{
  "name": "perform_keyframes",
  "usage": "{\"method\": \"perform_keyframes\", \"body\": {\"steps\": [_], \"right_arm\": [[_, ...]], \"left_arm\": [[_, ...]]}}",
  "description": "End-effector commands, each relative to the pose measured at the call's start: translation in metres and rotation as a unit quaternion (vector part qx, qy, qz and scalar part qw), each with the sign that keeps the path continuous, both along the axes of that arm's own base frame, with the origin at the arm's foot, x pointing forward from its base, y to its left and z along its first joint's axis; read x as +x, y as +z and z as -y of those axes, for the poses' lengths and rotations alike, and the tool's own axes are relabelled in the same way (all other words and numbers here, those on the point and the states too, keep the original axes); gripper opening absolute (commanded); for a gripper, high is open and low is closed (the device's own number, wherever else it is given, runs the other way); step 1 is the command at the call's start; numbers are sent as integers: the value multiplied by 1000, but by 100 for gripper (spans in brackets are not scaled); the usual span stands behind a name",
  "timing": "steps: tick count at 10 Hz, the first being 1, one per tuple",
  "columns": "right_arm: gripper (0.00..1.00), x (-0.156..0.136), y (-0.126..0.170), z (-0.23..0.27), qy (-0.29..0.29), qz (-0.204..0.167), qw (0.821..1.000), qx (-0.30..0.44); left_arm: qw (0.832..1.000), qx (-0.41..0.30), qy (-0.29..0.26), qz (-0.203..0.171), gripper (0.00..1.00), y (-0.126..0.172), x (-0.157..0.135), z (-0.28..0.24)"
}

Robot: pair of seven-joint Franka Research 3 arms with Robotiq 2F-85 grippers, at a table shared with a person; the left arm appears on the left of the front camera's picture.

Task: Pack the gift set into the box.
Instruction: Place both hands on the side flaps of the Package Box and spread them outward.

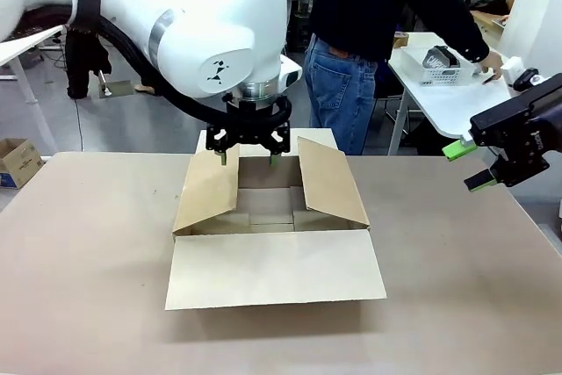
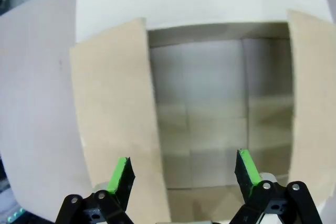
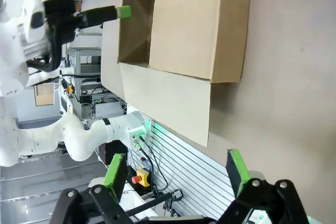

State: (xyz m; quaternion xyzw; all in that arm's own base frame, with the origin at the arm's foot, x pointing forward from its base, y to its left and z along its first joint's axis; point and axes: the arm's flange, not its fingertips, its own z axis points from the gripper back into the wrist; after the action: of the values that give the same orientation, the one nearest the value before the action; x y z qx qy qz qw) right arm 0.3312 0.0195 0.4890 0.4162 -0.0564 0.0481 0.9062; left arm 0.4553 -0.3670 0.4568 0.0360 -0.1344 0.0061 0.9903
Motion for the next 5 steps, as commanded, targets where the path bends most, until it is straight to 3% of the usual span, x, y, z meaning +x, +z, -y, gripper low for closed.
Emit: {"method": "perform_keyframes", "body": {"steps": [1, 2, 3, 5], "right_arm": [[100, -2, -1, 0, 4, 2, 1000, 5], [100, -2, -1, 0, 4, 2, 1000, 5], [100, -2, -1, 0, 4, 2, 1000, 5], [100, -2, -1, 0, 4, 2, 1000, 5]], "left_arm": [[999, 2, 45, 6, 100, 6, 13, -14], [999, 6, 51, 3, 100, 4, 15, -19], [999, 12, 48, -24, 100, -2, 17, -22], [1000, 3, 31, -4, 100, -5, 20, -22]]}}
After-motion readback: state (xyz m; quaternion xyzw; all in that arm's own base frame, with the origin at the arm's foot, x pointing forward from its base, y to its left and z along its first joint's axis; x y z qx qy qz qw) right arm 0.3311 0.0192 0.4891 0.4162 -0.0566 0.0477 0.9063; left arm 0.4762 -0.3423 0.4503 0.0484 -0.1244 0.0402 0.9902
